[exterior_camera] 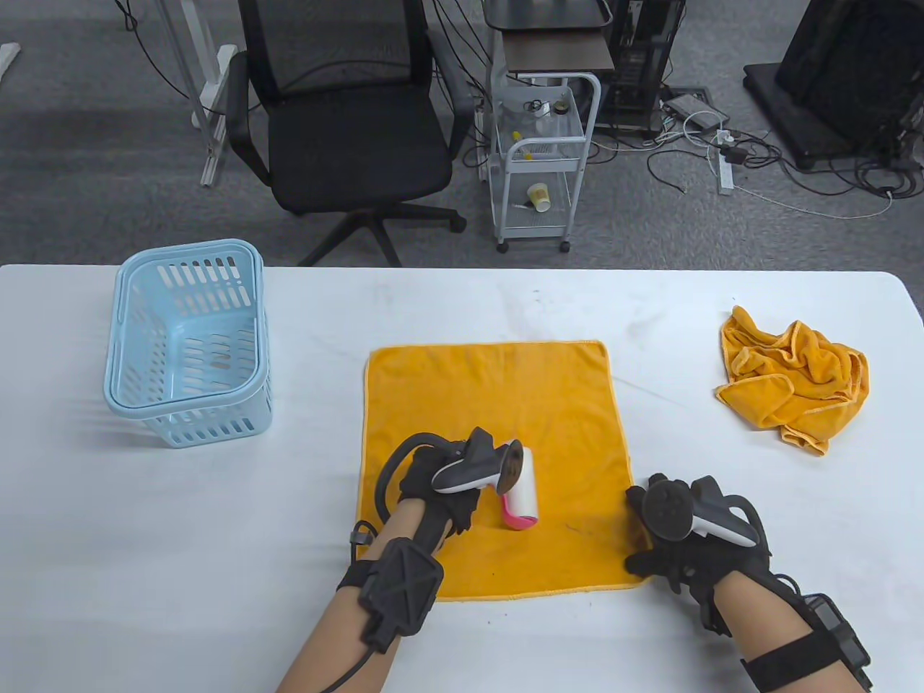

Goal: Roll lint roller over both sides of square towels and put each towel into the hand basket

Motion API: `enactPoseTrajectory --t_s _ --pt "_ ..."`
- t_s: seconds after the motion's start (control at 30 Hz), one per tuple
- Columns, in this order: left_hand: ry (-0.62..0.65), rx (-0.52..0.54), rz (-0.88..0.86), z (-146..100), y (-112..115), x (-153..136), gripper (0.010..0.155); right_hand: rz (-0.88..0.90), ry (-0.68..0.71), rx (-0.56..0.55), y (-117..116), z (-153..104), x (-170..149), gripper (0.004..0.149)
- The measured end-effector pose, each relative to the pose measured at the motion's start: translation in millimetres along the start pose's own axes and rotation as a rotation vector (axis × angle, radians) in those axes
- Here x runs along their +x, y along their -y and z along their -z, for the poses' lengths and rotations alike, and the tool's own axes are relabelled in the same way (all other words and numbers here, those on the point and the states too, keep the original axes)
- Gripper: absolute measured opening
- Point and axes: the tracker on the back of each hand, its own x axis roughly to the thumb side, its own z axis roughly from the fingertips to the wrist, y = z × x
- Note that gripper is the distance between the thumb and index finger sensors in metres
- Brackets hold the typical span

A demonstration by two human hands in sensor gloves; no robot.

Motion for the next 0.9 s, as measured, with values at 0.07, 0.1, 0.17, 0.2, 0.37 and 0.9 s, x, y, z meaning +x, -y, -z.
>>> enactPoseTrajectory --t_s 0.07,0.1,0.17,0.2,0.37,0.9 --pt "-0.067 -0.036 0.083 -5.2 5.5 -20.6 0.047 0.0 -0.001 0.0 -0.1 0.1 0.1 0.098" --pt "-0.105 -0.048 0.127 -9.0 9.8 -33.0 0.047 0.0 -0.001 0.001 -0.1 0.2 0.1 0.098" --pt "-0.172 -0.084 0.22 -14.9 16.9 -51.1 0.046 -0.001 -0.001 0.001 -0.1 0.3 0.2 0.098" --pt "-0.192 -0.089 0.237 -17.6 19.3 -58.4 0.046 -0.001 -0.001 0.001 -0.1 0.4 0.2 0.097" --pt "-0.168 -0.102 0.005 -22.0 17.9 -82.8 0.05 -0.003 -0.003 -0.001 0.1 0.3 0.3 0.097" --pt "-0.067 0.112 -0.17 40.8 -3.6 -20.1 0.053 0.021 0.003 0.003 -1.3 1.2 -0.7 0.097"
